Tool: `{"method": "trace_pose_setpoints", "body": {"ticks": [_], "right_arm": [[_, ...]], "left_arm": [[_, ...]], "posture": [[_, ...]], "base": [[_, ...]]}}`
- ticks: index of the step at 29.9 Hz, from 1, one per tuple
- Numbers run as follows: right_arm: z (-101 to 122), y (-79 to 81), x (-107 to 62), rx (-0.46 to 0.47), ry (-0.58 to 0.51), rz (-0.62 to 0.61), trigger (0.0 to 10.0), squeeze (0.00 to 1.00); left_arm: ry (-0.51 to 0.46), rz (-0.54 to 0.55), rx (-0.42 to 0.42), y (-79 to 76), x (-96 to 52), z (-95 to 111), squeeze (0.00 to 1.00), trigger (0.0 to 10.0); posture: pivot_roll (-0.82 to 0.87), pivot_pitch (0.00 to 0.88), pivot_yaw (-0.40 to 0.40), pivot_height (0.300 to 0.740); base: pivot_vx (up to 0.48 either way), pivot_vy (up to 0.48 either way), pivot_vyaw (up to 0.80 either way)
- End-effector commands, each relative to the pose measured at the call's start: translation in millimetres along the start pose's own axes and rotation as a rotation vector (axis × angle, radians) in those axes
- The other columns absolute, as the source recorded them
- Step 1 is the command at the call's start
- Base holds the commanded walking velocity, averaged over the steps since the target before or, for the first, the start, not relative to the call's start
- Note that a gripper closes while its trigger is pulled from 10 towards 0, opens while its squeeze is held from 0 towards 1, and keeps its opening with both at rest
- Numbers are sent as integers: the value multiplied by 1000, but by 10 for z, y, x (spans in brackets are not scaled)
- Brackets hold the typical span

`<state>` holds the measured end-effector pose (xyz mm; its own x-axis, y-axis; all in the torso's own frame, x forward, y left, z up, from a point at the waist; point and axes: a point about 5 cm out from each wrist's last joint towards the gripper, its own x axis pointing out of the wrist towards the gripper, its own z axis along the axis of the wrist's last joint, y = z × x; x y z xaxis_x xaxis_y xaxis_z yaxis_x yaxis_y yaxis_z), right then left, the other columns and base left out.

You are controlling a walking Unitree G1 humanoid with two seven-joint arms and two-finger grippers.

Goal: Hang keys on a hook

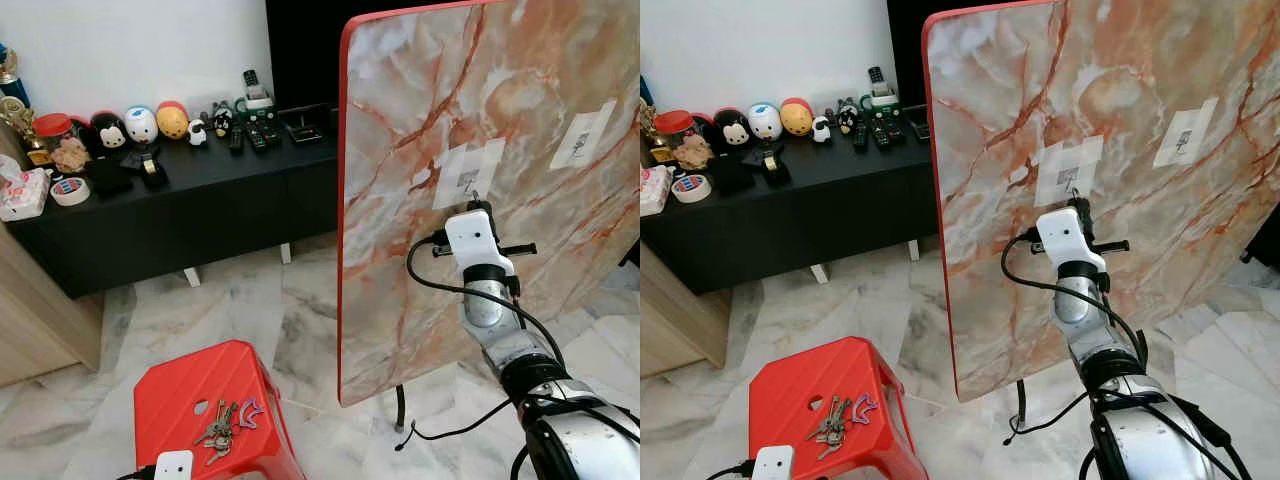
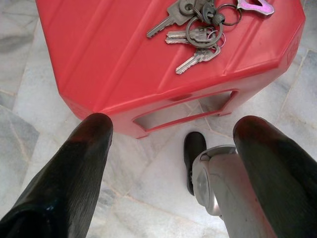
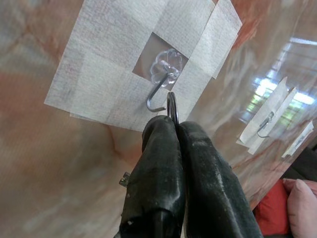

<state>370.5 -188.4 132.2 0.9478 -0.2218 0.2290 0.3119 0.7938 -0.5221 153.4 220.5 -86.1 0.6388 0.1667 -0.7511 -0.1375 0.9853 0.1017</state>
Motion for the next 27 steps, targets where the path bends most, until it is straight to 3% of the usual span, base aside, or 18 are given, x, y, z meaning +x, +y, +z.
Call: {"method": "trace_pose_setpoints", "body": {"ticks": [1, 27], "right_arm": [[46, -16, 52, -10, -2, 5, 10000, 0], [72, 10, 83, -20, 14, 42, 10000, 0]], "left_arm": [[16, 14, -20, 8, -8, -36, 0, 10000], [15, 14, -27, 3, -8, -37, 0, 10000]], "posture": [[34, 16, -2, 740], [35, 16, -2, 740]], "base": [[0, 0, 0], [0, 0, 0]]}}
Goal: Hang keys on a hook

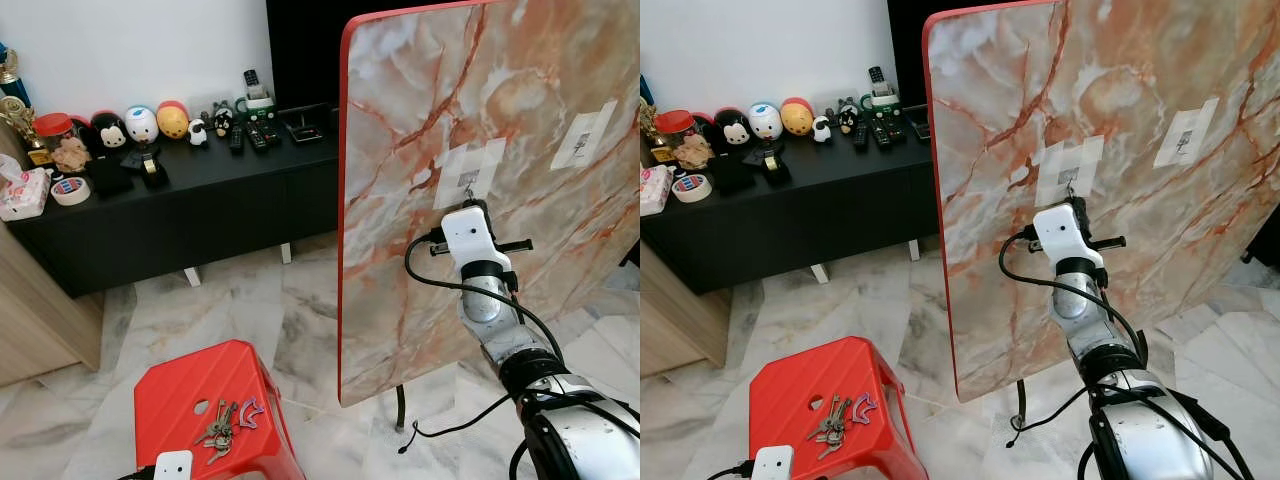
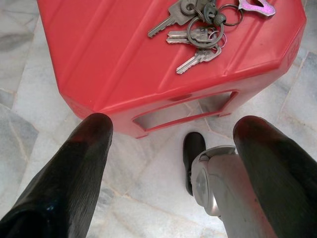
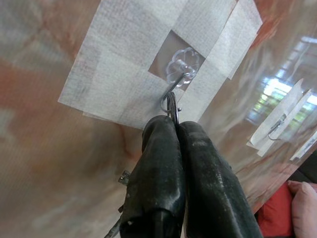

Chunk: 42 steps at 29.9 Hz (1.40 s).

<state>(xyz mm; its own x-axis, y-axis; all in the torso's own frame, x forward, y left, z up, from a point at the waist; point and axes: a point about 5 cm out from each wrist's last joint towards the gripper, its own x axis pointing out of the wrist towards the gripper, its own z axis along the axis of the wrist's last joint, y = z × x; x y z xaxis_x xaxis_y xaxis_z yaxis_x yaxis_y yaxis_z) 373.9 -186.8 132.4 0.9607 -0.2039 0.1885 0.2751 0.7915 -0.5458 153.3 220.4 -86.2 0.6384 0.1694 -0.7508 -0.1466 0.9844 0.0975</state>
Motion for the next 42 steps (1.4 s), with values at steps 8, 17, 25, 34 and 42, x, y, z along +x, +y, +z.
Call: {"method": "trace_pose_setpoints", "body": {"ticks": [8, 17, 25, 34, 42], "right_arm": [[65, 9, 51, 3, 1, 24, 10000, 0], [81, 35, 43, 30, -6, 40, 10000, 1000], [86, 47, 37, 28, -14, 46, 10000, 1000], [153, 247, -124, 233, -104, 189, 10000, 0], [-266, 350, -471, 364, 51, 192, 10000, 0]], "left_arm": [[17, 12, -18, 5, -8, -37, 0, 10000], [18, 11, -17, 6, -10, -42, 0, 10000], [19, 12, -17, 6, -10, -42, 0, 10000], [20, 9, -16, -1, -11, -46, 0, 10000], [17, 13, -13, 12, -15, -52, 0, 10000]], "posture": [[35, 16, -2, 740], [34, 19, -2, 740], [34, 19, -2, 740], [35, 21, -1, 740], [32, 23, -6, 740]], "base": [[0, 0, 0], [0, 0, 0], [0, 0, 0], [0, 0, 0], [0, 0, 0]]}}
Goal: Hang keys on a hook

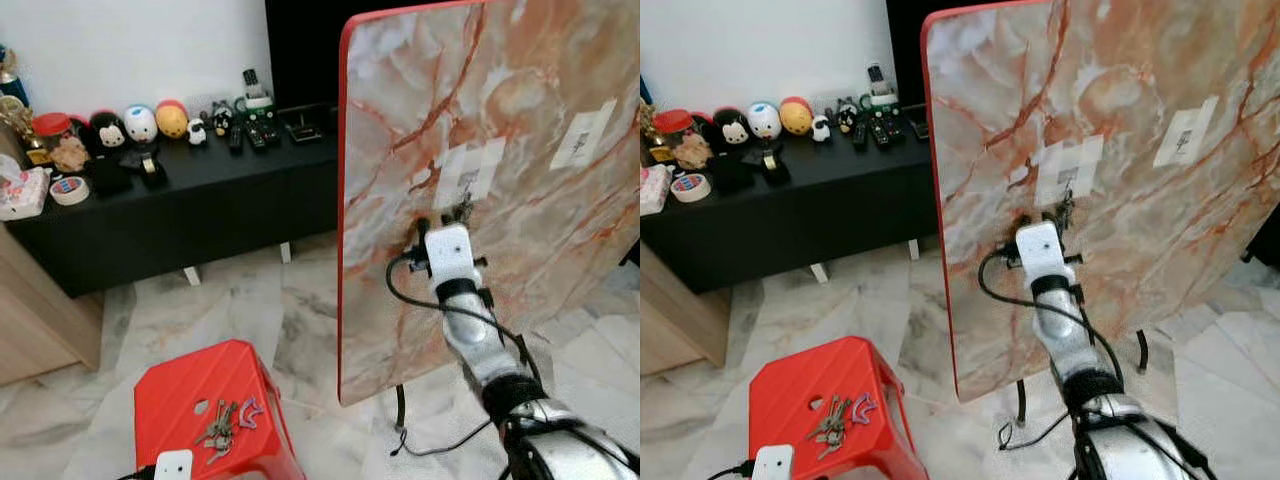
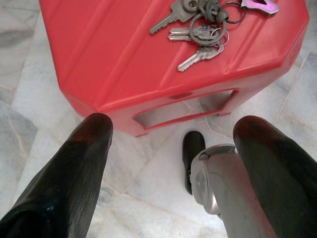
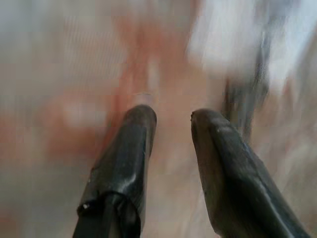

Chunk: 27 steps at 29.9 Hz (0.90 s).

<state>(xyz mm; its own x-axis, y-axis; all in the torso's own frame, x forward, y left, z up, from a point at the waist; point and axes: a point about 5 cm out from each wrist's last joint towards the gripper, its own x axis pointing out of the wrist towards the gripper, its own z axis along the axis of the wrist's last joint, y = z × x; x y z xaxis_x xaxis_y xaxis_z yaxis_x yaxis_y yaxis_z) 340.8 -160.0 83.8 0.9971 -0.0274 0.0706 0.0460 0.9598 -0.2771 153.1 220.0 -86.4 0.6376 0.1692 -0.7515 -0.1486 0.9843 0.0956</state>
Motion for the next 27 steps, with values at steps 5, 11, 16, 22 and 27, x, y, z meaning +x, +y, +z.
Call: {"method": "trace_pose_setpoints", "body": {"ticks": [5, 11, 16, 22, 27], "right_arm": [[-549, -19, -409, 194, 244, -62, 10000, 0], [-1195, 179, -1032, 262, 692, 50, 10000, 0], [-1448, 200, -1422, 266, 899, 82, 10000, 0], [-1634, 205, -1813, 282, 1088, 46, 10000, 0], [-1619, 262, -1809, 227, 1073, 113, 10000, 0]], "left_arm": [[19, 12, -1, 34, -17, -55, 0, 10000], [20, 9, 17, 44, -6, -28, 0, 10000], [16, 12, 21, 62, 8, 10, 0, 10000], [21, 12, 25, 86, 11, 18, 0, 10000], [32, 6, 33, 84, 6, -4, 0, 10000]], "posture": [[29, 19, -3, 740], [27, 0, 6, 740], [26, 0, 6, 740], [27, 0, 15, 740], [17, 0, 24, 740]], "base": [[0, 0, 0], [0, 0, 0], [0, 0, 0], [0, 0, 0], [0, 0, 0]]}}
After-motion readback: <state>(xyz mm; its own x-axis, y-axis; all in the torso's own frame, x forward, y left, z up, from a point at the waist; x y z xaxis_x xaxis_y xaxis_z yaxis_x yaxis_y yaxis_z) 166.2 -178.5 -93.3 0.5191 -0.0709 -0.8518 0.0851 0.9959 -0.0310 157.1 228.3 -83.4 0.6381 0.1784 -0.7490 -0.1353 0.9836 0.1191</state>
